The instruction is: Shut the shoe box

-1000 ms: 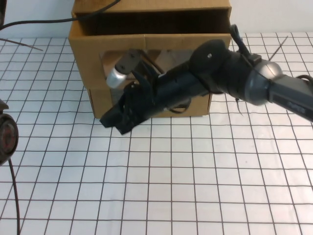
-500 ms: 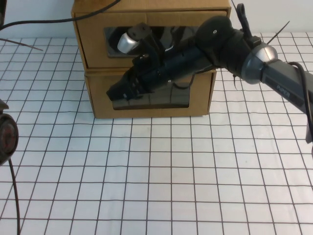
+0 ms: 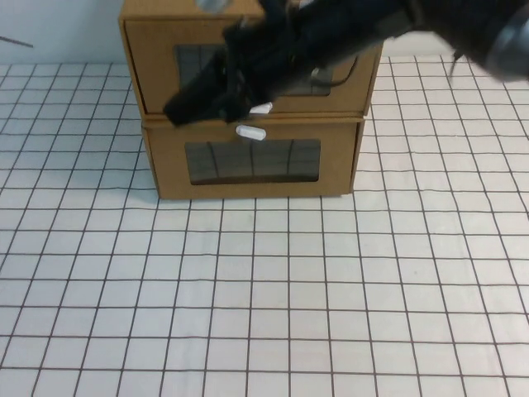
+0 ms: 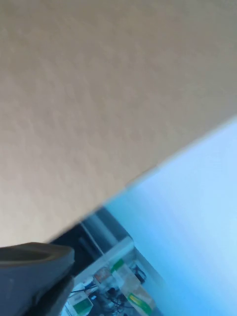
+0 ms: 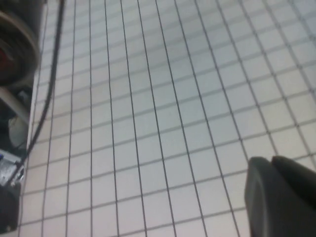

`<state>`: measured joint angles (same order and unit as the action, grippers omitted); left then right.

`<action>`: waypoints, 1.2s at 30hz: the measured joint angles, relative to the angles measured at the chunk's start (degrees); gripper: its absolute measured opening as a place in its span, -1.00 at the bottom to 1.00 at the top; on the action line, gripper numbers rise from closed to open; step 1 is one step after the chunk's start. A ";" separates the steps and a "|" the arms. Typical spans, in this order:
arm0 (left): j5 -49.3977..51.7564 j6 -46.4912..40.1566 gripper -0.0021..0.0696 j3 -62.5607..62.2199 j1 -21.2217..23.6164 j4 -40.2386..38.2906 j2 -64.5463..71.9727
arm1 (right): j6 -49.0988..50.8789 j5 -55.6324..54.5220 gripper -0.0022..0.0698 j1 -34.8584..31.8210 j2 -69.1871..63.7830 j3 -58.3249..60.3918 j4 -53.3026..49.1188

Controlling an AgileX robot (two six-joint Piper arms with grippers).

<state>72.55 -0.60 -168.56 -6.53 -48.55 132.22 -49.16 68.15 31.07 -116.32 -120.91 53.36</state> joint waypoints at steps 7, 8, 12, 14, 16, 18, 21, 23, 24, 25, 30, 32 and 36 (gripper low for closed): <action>0.26 -1.18 -0.96 -0.10 0.00 2.45 -12.20 | 11.19 0.44 -0.97 -2.74 18.38 -0.12 -10.71; 0.26 -1.53 -0.96 -0.10 0.00 2.49 -13.46 | 13.91 0.85 -0.97 -3.04 20.85 -0.12 -15.06; 0.58 -3.56 -0.96 -0.18 0.00 3.10 -18.71 | 24.15 2.94 -0.97 -3.67 29.64 0.46 -35.51; 0.72 -4.00 -0.96 -0.18 0.00 4.07 -20.82 | 27.83 3.58 -0.97 -3.75 34.50 2.40 -41.38; 0.71 -4.19 -0.96 -0.22 0.00 5.13 -22.53 | 30.43 3.58 -0.97 -3.75 39.84 5.91 -45.15; 0.84 -4.19 -0.96 -0.32 0.00 5.78 -23.75 | 32.62 2.31 -0.97 -3.75 45.65 11.90 -47.25; 0.97 -4.19 -0.96 -0.32 0.00 6.04 -24.96 | 35.03 -2.80 -0.97 -3.75 54.36 24.42 -48.99; 0.97 -4.23 -0.96 -0.32 0.00 5.50 -25.46 | 36.74 -8.00 -0.97 -3.75 60.02 34.38 -49.91; 1.05 -4.32 -0.96 -0.32 0.00 5.22 -25.53 | 37.91 -11.42 -0.97 -3.75 63.03 39.63 -50.53; 1.05 -4.47 -0.96 -0.32 0.00 4.95 -25.78 | 39.16 -14.91 -0.97 -3.75 65.94 44.94 -51.26; 1.05 -4.79 -0.96 -0.32 0.00 4.42 -26.02 | 44.22 -29.93 -0.97 -3.75 78.18 69.36 -52.59; 1.05 -4.92 -0.96 -0.32 0.00 4.42 -26.02 | 44.83 -34.09 -0.97 -3.75 81.70 76.45 -52.26; 1.08 -4.92 -0.96 -0.32 0.00 4.42 -26.02 | 45.10 -41.20 -0.97 -3.75 88.28 88.98 -51.14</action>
<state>73.63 -5.52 -168.88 -6.53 -44.12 106.20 -4.06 26.95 27.32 -28.04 -31.93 2.21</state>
